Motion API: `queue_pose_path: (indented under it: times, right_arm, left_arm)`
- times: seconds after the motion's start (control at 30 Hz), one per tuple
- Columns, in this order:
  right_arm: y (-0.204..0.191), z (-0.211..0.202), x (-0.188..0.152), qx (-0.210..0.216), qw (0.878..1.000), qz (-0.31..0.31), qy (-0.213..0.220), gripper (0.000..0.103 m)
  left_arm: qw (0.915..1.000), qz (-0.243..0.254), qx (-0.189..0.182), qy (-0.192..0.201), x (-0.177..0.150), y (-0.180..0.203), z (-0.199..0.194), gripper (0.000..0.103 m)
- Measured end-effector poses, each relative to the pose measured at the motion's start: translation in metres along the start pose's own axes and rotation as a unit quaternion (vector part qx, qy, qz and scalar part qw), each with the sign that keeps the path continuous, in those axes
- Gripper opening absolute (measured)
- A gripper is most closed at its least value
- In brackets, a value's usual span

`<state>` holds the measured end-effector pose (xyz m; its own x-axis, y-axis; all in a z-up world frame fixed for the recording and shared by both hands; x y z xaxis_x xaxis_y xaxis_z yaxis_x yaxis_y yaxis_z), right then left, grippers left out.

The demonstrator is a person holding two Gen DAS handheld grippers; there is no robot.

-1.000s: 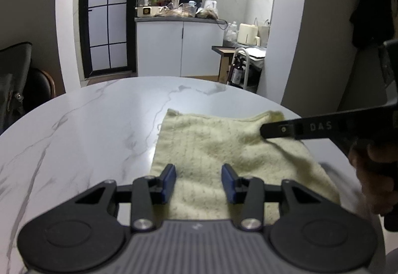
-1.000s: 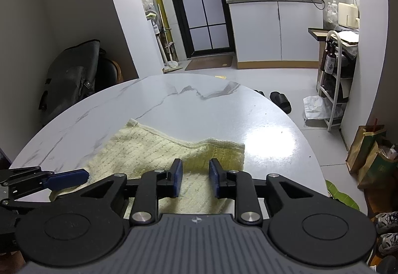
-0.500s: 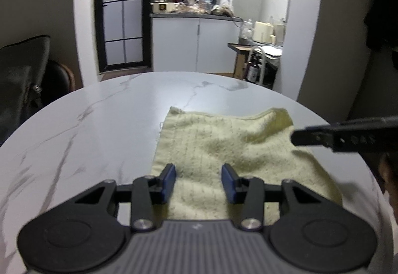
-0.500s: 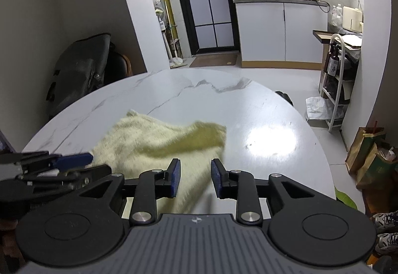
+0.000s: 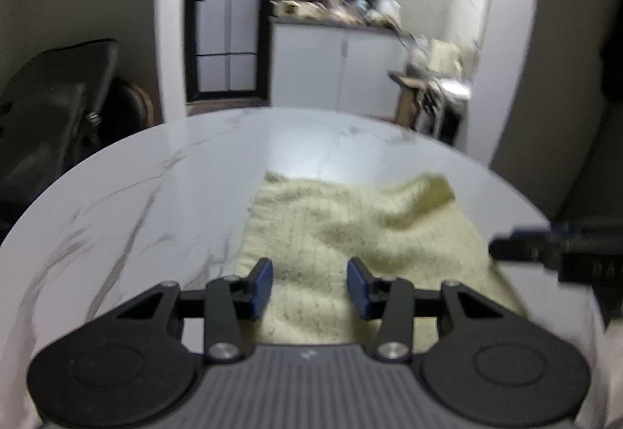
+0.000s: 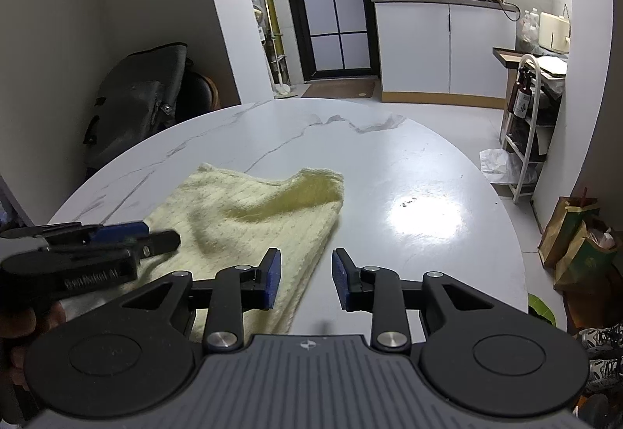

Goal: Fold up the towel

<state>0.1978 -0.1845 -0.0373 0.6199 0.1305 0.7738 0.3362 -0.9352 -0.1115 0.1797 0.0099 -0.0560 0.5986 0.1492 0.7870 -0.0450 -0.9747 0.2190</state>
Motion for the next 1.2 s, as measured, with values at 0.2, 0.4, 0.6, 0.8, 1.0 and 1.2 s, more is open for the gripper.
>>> queue_pose_path:
  times: [0.2, 0.4, 0.6, 0.8, 1.0, 1.2]
  right_arm:
    - [-0.009, -0.014, -0.002, -0.001, 1.0, -0.002, 0.006, 0.063]
    - [-0.017, -0.028, -0.005, -0.001, 1.0, -0.004, 0.011, 0.071]
    - [-0.024, -0.041, -0.011, -0.001, 1.0, -0.011, 0.016, 0.078]
    - [-0.031, -0.053, -0.018, -0.002, 1.0, -0.018, 0.021, 0.092]
    - [-0.038, -0.065, -0.025, -0.002, 0.999, -0.025, 0.026, 0.098]
    - [-0.044, -0.077, -0.032, -0.002, 0.999, -0.032, 0.031, 0.102]
  left_arm:
    - [1.0, 0.007, 0.005, 0.004, -0.003, 0.003, -0.019, 0.052]
    - [0.9999, 0.006, 0.006, 0.011, -0.01, 0.007, -0.034, 0.063]
    - [0.9998, -0.016, -0.001, 0.014, -0.022, 0.005, -0.049, 0.068]
    - [0.9998, -0.012, 0.005, 0.015, -0.033, 0.006, -0.066, 0.071]
    - [0.9999, -0.005, 0.003, 0.011, -0.044, 0.011, -0.079, 0.082]
    - [0.9999, -0.001, -0.01, 0.002, -0.051, 0.024, -0.089, 0.091]
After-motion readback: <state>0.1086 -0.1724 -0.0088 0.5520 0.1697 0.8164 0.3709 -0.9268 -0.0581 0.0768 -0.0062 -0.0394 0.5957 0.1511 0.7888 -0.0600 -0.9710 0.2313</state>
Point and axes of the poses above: each gripper's, at about its wrist camera, not at the fingertips, and z roughly the way its jaws point, y to its right, x to its top, the point moved 4 cm from there along z, roughly the way its jaws point, and after that the axes turned 8 degrees about -x, right-handed, at the moved point
